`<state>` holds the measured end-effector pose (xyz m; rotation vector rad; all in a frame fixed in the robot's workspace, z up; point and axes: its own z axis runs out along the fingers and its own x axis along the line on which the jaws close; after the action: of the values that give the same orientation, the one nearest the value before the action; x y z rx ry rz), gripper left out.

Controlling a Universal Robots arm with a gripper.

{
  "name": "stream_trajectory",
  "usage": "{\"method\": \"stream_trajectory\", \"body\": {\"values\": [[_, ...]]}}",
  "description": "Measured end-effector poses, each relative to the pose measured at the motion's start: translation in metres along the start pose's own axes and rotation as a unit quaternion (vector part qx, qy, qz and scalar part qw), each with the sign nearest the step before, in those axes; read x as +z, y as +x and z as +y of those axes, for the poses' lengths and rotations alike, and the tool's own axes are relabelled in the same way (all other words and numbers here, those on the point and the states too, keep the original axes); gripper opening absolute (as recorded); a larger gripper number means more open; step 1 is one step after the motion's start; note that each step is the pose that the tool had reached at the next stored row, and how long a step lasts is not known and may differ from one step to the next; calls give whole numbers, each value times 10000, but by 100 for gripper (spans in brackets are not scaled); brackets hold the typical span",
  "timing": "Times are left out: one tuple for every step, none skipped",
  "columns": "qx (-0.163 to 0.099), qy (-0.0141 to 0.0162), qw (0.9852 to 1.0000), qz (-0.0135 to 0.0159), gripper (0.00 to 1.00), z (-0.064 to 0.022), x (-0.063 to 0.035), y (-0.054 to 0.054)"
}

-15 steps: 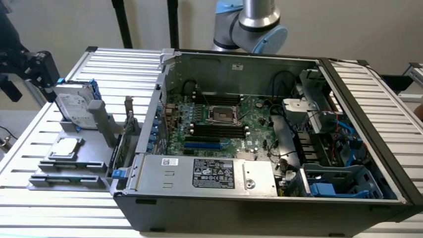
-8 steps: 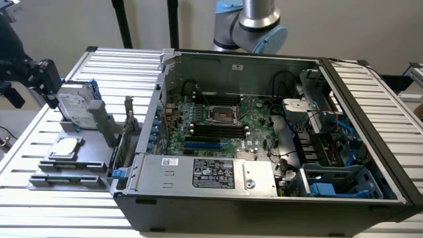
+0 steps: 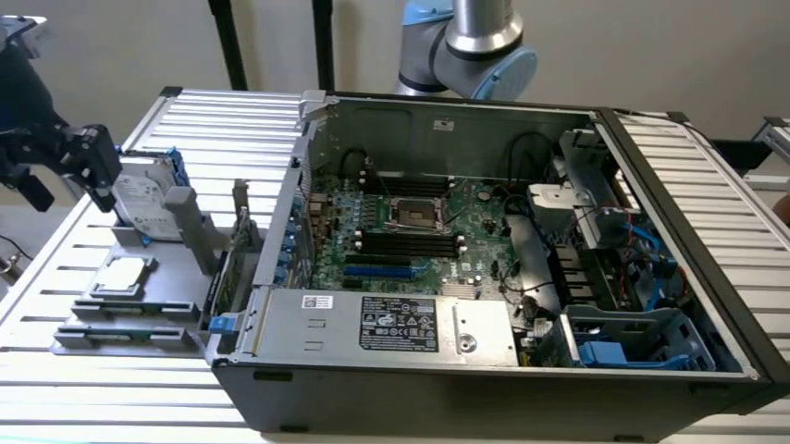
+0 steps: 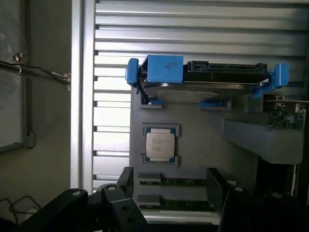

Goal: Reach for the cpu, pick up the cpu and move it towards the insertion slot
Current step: 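Pick up the cpu and move it towards the insertion slot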

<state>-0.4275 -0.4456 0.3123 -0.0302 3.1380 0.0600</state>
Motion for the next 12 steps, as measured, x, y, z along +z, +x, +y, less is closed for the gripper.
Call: {"method": "stream_trajectory", "body": {"values": [[0,0,10000,0,71,-1,19,0],[0,0,10000,0,71,-2,37,0],[0,0,10000,0,71,-2,54,0],[0,0,10000,0,71,-3,73,0],[0,0,10000,0,71,-4,90,1],[0,0,10000,0,71,-4,110,0],[0,0,10000,1,71,-5,127,1],[0,0,10000,0,71,-6,146,0],[0,0,10000,0,71,-6,164,1],[0,0,10000,0,71,-7,182,1],[0,0,10000,0,71,-8,200,1],[0,0,10000,0,71,-8,218,1]]}}
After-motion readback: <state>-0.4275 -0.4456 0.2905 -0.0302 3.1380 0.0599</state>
